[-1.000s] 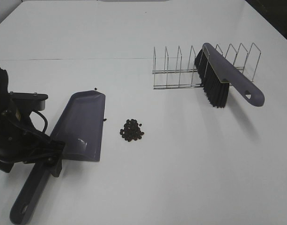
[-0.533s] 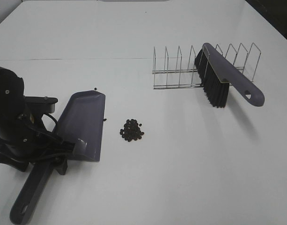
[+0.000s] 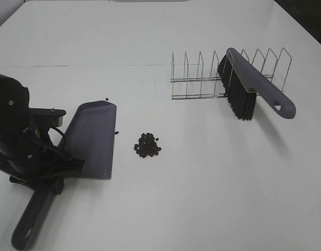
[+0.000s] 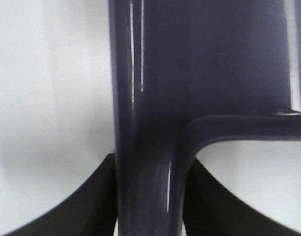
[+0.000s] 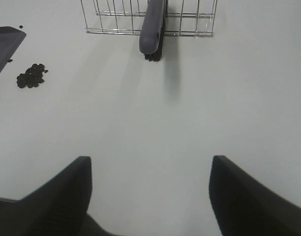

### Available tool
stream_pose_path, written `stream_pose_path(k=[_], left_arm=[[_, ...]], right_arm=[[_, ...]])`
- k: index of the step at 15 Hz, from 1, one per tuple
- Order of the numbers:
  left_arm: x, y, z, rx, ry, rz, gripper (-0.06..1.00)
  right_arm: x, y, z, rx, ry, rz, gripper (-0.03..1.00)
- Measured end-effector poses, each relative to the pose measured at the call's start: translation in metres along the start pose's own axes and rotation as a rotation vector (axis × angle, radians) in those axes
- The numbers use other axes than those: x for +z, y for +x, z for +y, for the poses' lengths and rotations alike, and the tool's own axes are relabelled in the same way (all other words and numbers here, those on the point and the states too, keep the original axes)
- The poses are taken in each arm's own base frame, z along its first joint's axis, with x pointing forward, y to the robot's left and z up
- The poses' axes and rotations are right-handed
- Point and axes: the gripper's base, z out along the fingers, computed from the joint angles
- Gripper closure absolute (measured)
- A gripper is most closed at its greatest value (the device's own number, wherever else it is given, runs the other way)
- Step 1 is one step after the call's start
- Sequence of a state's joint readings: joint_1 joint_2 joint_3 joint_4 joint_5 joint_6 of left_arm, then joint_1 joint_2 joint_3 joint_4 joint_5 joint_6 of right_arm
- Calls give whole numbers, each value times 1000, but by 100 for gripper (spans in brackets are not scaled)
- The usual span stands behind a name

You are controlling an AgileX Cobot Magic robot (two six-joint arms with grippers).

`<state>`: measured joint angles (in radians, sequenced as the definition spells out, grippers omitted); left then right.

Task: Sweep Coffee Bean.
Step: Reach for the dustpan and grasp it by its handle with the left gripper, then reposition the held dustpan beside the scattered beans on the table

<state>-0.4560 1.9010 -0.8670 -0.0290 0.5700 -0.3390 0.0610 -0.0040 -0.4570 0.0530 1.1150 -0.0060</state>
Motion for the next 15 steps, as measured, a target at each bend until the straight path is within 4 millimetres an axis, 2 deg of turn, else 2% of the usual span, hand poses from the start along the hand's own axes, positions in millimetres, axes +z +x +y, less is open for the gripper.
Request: stream_pose_path(k=[13,15], left_arm=[[-1,4,1,25,-14,52,63],[-6,6,2,28,-16,57,63]], right_arm=[[0,0,0,0,0,0,38],[0,0,0,-1,2,0,38]])
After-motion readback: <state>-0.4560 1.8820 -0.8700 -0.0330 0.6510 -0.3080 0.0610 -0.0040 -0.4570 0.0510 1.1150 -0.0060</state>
